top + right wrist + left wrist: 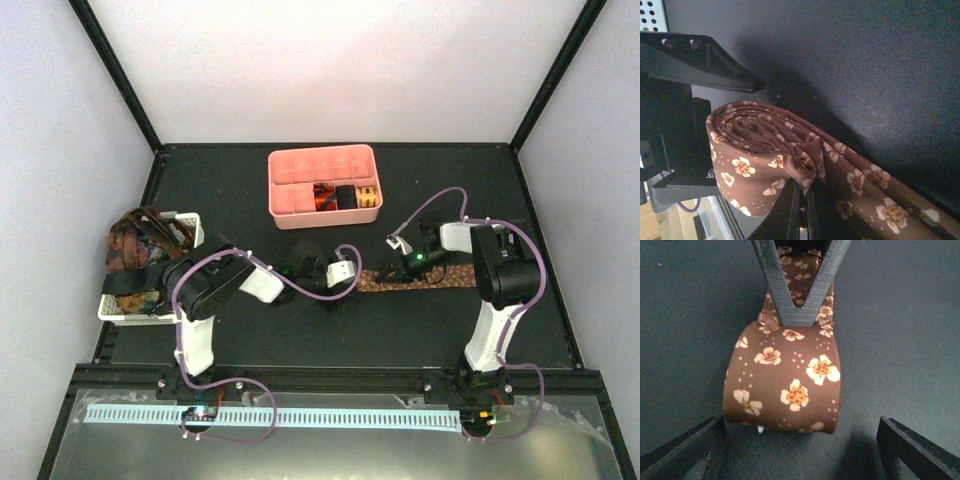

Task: Roll the ties
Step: Roll the tie at the center of the board.

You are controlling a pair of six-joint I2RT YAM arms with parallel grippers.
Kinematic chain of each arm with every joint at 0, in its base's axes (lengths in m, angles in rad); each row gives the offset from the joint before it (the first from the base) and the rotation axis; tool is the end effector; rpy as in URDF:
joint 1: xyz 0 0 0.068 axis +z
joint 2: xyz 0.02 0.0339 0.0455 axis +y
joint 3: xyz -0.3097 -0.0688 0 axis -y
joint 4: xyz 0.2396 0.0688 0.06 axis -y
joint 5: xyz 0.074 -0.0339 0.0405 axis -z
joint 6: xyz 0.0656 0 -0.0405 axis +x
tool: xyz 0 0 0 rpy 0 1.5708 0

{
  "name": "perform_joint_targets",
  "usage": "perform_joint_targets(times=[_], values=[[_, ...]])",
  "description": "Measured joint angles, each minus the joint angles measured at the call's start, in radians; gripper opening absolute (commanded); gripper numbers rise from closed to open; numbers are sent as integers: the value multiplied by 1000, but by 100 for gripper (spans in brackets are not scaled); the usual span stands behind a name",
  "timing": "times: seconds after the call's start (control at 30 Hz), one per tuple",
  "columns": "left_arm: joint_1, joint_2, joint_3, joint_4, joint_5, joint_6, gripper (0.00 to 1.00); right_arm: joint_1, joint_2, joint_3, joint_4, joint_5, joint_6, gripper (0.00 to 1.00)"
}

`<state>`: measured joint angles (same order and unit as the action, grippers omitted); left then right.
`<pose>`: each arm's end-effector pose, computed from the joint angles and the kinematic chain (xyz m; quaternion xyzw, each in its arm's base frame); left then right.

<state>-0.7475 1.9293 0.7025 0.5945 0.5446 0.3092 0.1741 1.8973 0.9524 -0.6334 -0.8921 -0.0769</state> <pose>0.2489 -0.2771 0.1213 0.5381 0.6806 -0.3288 0.3730 0.2940 0.1035 0.1326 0.1113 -0.8953 -0.4307 0.0243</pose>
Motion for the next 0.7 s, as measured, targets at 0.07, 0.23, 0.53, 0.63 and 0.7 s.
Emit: perform_joint_targets(times=[0.07, 0.23, 0.53, 0.63, 0.7], values=[[0, 32, -4, 76, 8, -19, 87, 0, 0, 0, 0, 2, 0, 2], [-1, 156, 31, 283, 29, -80, 81, 4, 0, 1, 0, 8, 4, 2], [-44, 220, 103, 314, 20, -75, 37, 5, 0, 1, 2, 8, 3, 12], [-51, 161, 103, 188, -15, -44, 33, 6, 0, 1, 2, 7, 5, 26], [-55, 106, 108, 64, -53, -16, 32, 9, -2, 4, -5, 3, 2, 32]])
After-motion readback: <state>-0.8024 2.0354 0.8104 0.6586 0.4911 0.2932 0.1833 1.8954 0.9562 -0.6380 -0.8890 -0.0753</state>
